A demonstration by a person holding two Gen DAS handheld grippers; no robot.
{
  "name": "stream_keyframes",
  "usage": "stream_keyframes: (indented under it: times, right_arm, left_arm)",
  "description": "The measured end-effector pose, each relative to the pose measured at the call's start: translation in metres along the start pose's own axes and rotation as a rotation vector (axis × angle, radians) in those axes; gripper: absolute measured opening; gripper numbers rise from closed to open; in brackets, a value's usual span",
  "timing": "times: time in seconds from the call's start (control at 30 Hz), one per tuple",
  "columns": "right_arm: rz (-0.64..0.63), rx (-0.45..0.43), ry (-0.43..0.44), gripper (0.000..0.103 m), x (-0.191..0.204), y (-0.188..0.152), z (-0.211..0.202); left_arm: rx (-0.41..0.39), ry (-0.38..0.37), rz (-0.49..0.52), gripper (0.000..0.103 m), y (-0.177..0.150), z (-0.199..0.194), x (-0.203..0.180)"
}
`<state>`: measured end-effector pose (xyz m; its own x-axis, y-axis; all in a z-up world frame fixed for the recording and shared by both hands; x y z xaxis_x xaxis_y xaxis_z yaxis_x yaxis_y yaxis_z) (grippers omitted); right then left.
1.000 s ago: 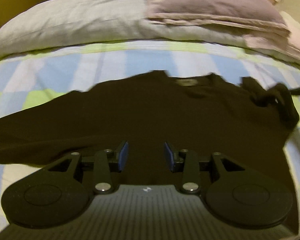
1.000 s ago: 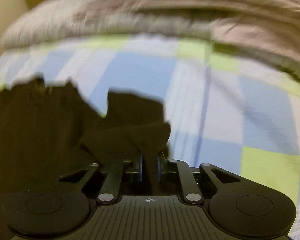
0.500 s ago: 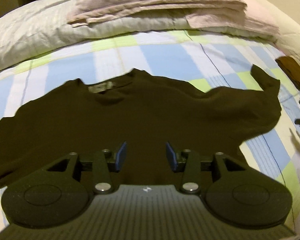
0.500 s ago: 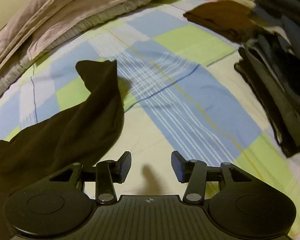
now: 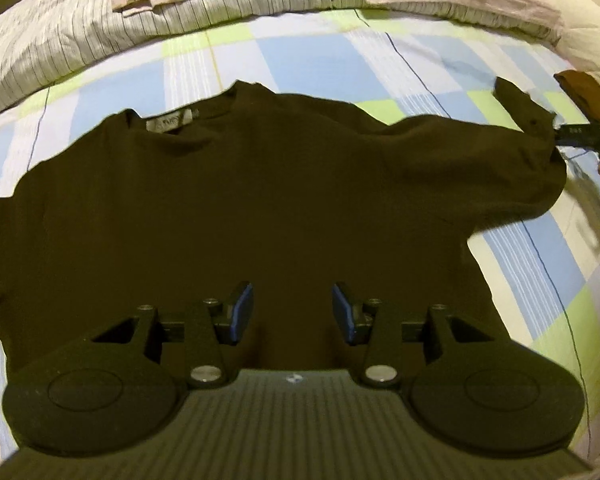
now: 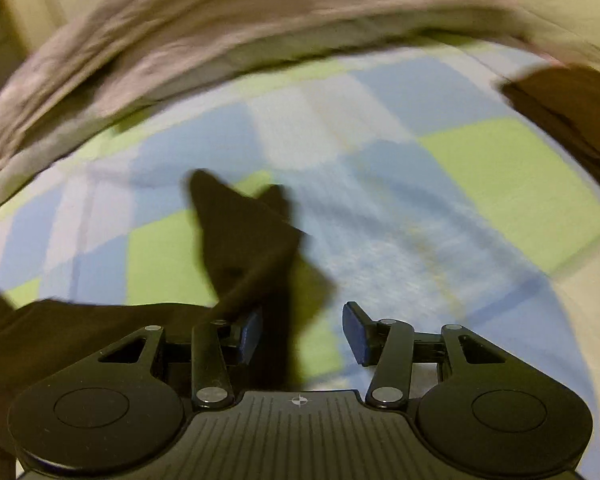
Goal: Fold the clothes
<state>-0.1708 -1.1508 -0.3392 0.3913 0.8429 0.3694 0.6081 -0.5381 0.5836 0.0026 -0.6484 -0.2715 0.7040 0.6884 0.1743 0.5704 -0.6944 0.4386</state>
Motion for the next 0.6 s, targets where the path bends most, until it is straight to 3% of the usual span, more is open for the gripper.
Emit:
stream_keyframes:
  times: [0.2,0.23,0.27,0.3,0.37,0.47,0.53,0.57,0.6]
  right_arm:
    - [-0.073,0.025,0.075,0.048,0.008,0.006,0.021]
    - [-0.073,0.033,0.093,0.035,0.007,0.007,0.021]
    - [-0.07,0.041,0.117,0.014,0.007,0.008,0.02]
    - [-0.069,0.038,0.124,0.007,0.007,0.01,0.015]
    - [-0.078,-0.061,0.012,0.006,0.009,0.016,-0.014]
    - [-0.002,-0.241,-0.295,0.007,-0.004,0.012,-0.073]
    - [0.081,-0.25,-0.432,0.01,-0.016,-0.007,-0.094]
    - [0.104,-0.22,-0.453,0.016,-0.019,-0.017,-0.097]
    - [0.12,-0.195,-0.464,0.039,-0.021,-0.027,-0.1]
  left_arm:
    - [-0.016,-0.014,0.035,0.04,0.013,-0.002,-0.024]
    - [-0.018,-0.016,0.045,0.04,0.015,-0.001,-0.028]
    - [-0.02,-0.019,0.054,0.04,0.018,0.0,-0.032]
    - [-0.024,-0.022,0.061,0.04,0.021,0.0,-0.035]
    - [-0.033,-0.03,0.069,0.04,0.026,-0.001,-0.039]
    - [-0.049,-0.04,0.072,0.04,0.034,-0.006,-0.042]
    - [-0.052,-0.044,0.078,0.04,0.036,-0.007,-0.043]
    - [-0.052,-0.045,0.079,0.04,0.037,-0.007,-0.043]
    - [-0.053,-0.047,0.081,0.04,0.037,-0.008,-0.043]
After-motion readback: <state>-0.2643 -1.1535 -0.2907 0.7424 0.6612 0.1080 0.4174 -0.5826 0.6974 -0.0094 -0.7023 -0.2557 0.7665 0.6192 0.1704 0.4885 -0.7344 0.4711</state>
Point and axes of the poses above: each gripper's, at about its wrist camera, not at the fingertips, and z roughly the way its jaws point, x to its left, y to its top, the point moved 5 cm from there along z, roughly the way its jaws point, and after that the axes turned 14 degrees about y, right-handed, at the moved point
